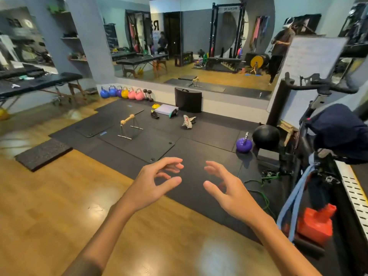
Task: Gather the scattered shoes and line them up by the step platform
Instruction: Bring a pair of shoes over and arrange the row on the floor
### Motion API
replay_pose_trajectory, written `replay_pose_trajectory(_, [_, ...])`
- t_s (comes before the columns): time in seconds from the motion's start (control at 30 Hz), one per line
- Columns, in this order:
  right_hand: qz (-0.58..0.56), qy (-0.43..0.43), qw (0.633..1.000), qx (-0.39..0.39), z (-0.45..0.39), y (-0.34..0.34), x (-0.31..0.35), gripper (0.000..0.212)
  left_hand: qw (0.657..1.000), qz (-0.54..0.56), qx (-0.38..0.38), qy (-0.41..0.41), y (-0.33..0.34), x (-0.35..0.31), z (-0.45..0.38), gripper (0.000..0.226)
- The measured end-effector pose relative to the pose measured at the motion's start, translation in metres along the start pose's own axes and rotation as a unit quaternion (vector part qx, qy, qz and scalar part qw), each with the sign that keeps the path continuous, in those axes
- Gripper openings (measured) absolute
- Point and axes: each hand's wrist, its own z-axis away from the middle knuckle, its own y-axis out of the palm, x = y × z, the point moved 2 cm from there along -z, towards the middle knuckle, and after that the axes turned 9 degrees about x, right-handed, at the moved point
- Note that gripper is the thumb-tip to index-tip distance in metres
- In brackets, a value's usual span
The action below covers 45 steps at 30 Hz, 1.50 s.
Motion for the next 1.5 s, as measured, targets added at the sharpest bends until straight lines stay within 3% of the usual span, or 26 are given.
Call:
replay_pose_trajectory(0.3, [-0.007,0.0,1.0,0.016,-0.195,-0.069,-0.086,0.059,1.0,0.0,0.0,-0.008,-0.04,0.094,-0.194,0.04])
replay_pose_trajectory(0.57, [-0.013,0.003,1.0,0.015,-0.382,-0.082,-0.122,0.062,0.999,0.022,0.015,0.018,-0.113,0.196,-0.345,0.058])
replay_pose_trajectory(0.83, [-0.012,0.034,0.999,0.017,-0.549,-0.094,-0.169,0.058,0.999,0.005,0.047,0.006,-0.197,0.285,-0.484,0.048])
replay_pose_trajectory(1.13, [-0.013,0.044,0.998,0.038,-0.721,-0.135,-0.307,0.062,0.999,0.007,0.048,-0.023,-0.219,0.409,-0.65,0.048])
replay_pose_trajectory(1.5, [-0.019,0.017,0.991,0.132,-0.972,-0.198,-0.398,0.069,0.996,0.006,-0.016,-0.082,-0.281,0.507,-0.86,0.048])
